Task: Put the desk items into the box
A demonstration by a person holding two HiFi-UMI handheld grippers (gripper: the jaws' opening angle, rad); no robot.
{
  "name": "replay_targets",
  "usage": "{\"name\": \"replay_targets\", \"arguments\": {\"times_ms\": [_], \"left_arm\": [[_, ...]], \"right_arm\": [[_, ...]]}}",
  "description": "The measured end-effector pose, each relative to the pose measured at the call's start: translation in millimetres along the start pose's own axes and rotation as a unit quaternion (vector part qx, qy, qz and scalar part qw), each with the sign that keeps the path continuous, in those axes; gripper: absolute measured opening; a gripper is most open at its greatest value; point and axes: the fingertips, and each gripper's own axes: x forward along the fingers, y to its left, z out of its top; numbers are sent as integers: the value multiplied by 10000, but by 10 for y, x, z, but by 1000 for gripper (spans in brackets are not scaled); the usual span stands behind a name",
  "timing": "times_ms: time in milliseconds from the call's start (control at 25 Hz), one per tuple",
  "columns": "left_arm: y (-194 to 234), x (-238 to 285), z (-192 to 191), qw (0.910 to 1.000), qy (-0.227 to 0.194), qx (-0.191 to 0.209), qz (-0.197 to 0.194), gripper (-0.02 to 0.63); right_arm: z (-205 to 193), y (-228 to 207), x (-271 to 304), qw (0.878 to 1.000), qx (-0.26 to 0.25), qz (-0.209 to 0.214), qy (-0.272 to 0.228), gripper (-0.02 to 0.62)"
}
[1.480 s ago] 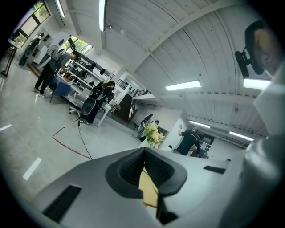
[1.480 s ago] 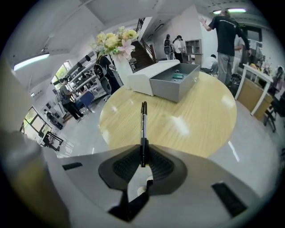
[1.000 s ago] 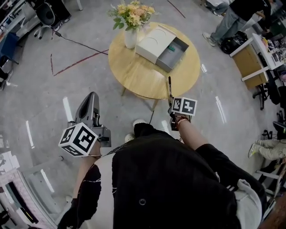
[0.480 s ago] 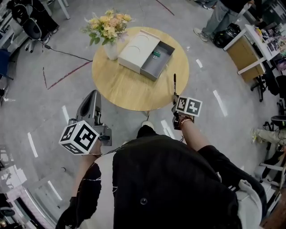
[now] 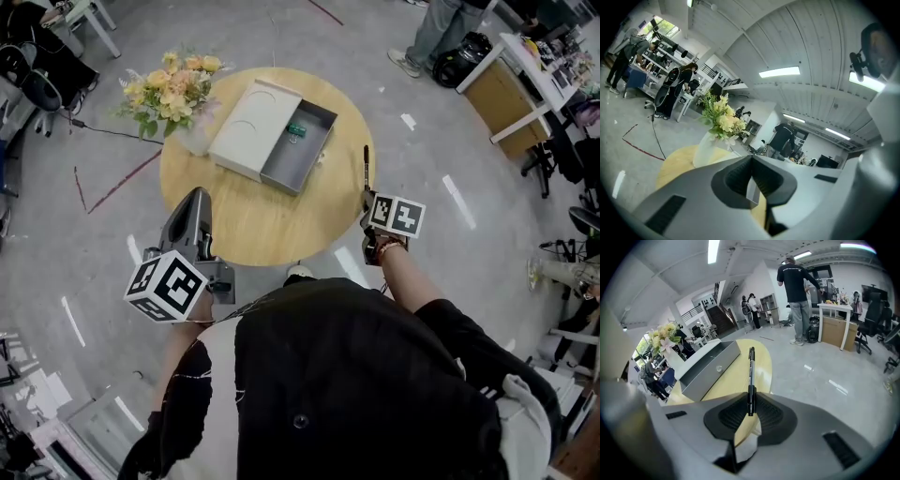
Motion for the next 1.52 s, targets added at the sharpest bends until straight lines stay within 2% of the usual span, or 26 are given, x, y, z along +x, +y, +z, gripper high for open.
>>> {"name": "replay_targets", "arguments": {"times_ms": [240, 400, 680, 1040, 1160, 1360, 1520], "left_arm": [[-111, 327, -87, 10000, 46, 3, -56, 9], [-128, 436, -141, 10000, 69, -11, 17, 9], [-70, 500, -224, 9996, 206, 13, 195, 9], [-74, 487, -198, 9990, 263, 158, 335, 9], [-65, 478, -205, 9988, 285, 168, 366, 9], [-22, 436, -200, 9982, 334, 220, 445, 9], [78, 382, -211, 9976, 411, 192, 532, 9]], "right_arm": [[249, -166, 110, 9999, 38, 104, -115, 61], [370, -128, 138, 9993, -18, 321, -183, 61], [543, 171, 248, 9963, -152, 802, -284, 61], [657, 748, 156, 9851, -126, 1686, -330, 61], [658, 942, 117, 9798, 44, 1981, -289, 61], [643, 1255, 74, 9669, 683, 2456, -124, 61], [649, 1454, 58, 9594, 911, 2666, -95, 61]]}}
